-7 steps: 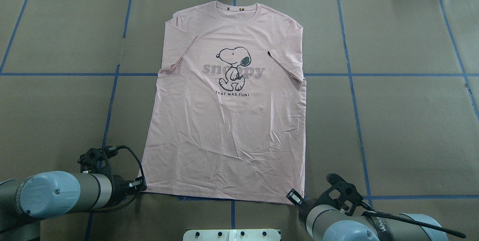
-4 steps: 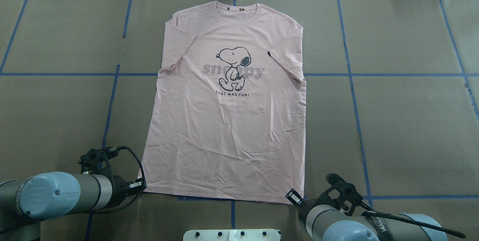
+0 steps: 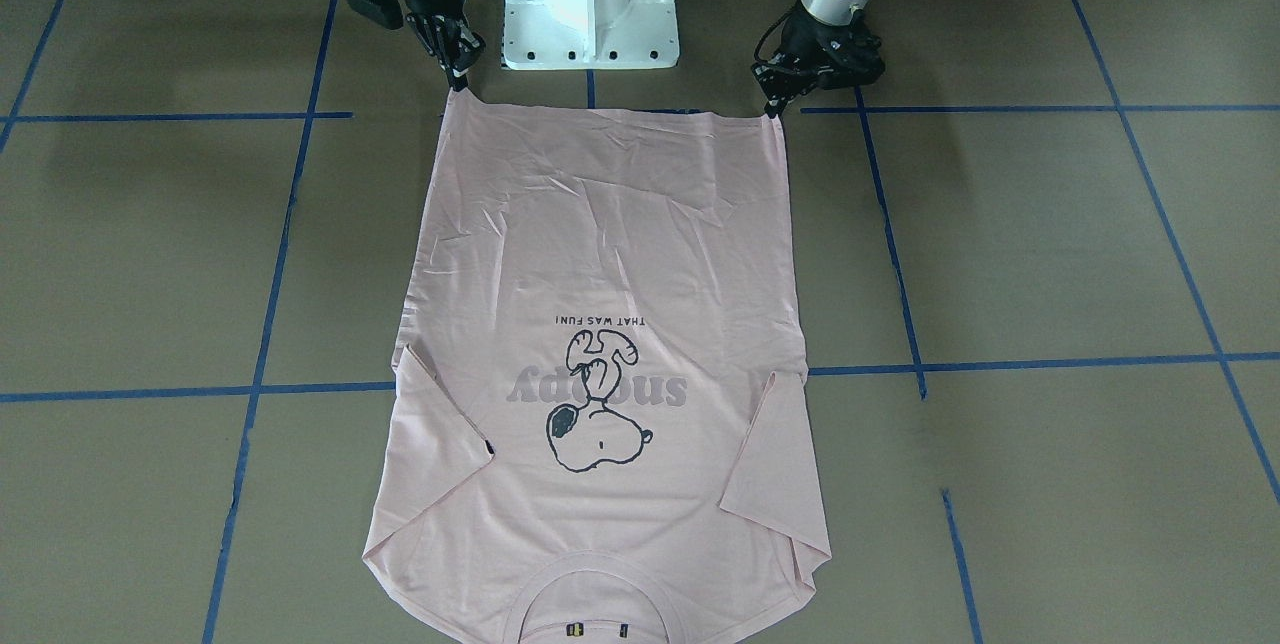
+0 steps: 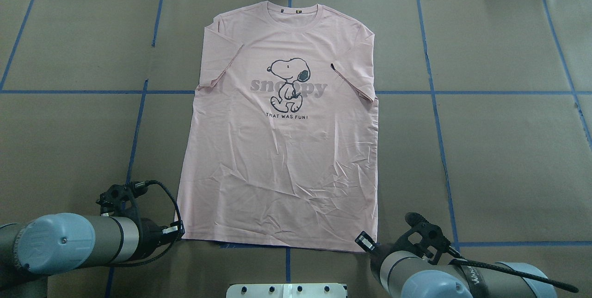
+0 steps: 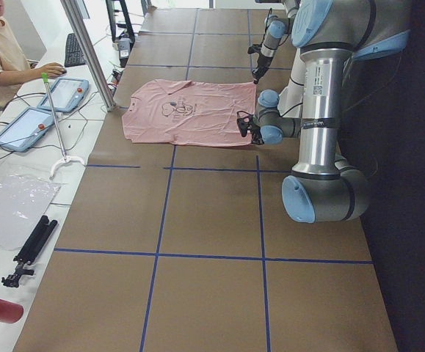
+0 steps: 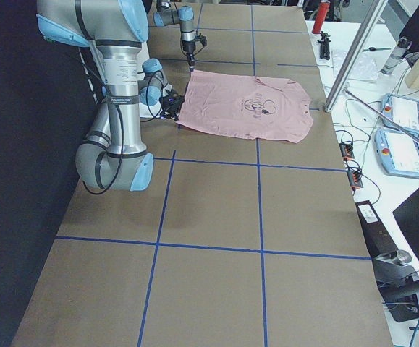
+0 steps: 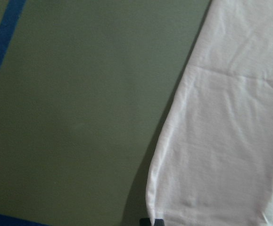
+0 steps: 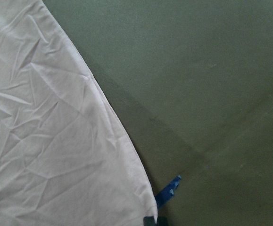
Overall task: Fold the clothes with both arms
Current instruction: 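Grasp both hem corners with the left and right grippers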
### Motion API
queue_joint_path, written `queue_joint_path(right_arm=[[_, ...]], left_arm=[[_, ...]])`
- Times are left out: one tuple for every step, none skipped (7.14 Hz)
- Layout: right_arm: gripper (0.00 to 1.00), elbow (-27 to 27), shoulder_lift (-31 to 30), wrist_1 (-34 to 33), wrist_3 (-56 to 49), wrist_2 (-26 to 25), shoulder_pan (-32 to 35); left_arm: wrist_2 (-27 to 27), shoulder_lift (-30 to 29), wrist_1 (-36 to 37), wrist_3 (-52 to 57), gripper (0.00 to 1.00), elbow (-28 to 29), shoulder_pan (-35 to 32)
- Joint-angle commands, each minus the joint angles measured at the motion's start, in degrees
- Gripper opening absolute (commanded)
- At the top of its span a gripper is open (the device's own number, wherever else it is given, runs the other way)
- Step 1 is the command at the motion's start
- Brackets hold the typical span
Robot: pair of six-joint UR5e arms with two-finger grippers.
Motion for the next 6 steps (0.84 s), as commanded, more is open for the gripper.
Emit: queue_joint_path(right_arm=[[0.0,3.09,-3.82,0.0,-0.04,0.49,0.35],[0.0,6.33,-7.68,0.17,-0.04,0.84,-0.87],[0.0,9.41,-10.94,0.18,-0.04,0.93,-1.75],[0.0,12.23,-13.67,0.18,-0.04,0.93,-2.37],[0.0,14.69,-14.57,0.18,-0.21,0.85,-1.59],[0.0,15.32,-12.83,0.18,-1.34,1.02,2.94]], left_arm=[[0.21,-0.01,0.01,-9.48,0.0,-5.12,3.89],[0.56,-0.1,0.09,-13.79,0.0,-7.24,6.26],[0.65,-0.1,1.22,-14.53,0.0,-11.09,7.5],[0.65,-0.19,5.76,-14.71,0.0,-14.87,7.6],[0.56,-0.36,9.37,-14.8,0.0,-18.04,7.17],[0.56,-0.71,12.72,-14.1,0.0,-19.46,6.12]])
